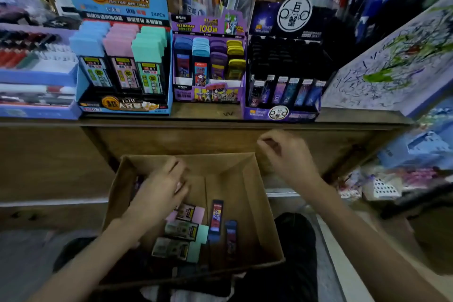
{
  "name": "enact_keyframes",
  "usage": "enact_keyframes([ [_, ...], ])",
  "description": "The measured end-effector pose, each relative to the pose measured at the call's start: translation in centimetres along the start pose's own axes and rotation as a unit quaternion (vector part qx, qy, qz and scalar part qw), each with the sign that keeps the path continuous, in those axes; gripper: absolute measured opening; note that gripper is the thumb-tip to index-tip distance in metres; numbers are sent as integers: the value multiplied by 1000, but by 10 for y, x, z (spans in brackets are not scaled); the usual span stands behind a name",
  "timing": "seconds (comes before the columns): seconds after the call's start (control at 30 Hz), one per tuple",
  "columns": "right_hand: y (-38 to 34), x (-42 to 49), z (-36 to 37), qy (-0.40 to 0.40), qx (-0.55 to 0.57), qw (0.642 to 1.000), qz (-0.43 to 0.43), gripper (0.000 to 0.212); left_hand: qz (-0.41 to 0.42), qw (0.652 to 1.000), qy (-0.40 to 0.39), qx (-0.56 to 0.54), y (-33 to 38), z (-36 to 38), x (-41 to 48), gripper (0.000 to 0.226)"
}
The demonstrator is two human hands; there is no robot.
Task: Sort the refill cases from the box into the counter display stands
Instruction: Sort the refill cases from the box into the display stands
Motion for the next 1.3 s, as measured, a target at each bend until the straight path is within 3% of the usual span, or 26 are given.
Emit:
enact_keyframes([
  [0.07,3,-33,39,-112,73,989,67,16,-44,995,-84,-1,-17,37,-15,29],
  [0.2,5,-86,116,-289,141,932,167,20,-121,971,-199,-60,-47,88,-43,33],
  [0.3,8,-111,157,-347,122,893,261,28,-129,956,-256,-58,-65,113,-56,44],
  [0.4,7,-128,185,-379,113,845,360,39,-70,957,-280,27,-77,133,-58,60],
  [0.47,7,-132,198,-372,123,826,405,49,-25,950,-299,88,-81,144,-58,67],
  [0.6,6,-128,211,-360,69,827,426,66,4,939,-319,125,-81,158,-57,74],
  [0.73,3,-123,217,-360,62,845,392,48,3,944,-302,132,-80,162,-55,69],
  [0.93,2,-127,218,-295,125,847,424,55,27,938,-319,135,-86,156,-58,63],
  [1.13,6,-122,210,-157,263,832,463,29,36,936,-324,135,-91,148,-57,50],
  [1.3,5,-115,194,-81,349,814,458,27,72,942,-285,163,-85,146,-55,47],
])
Point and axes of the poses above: each hand's wrist, its own x-axis towards the middle knuckle, its own z-axis out of the palm, y = z × x, the point moved 2 cm from there along x, towards the middle knuckle, and after that the axes turned 13 degrees about -z, right-handed, at the moved point
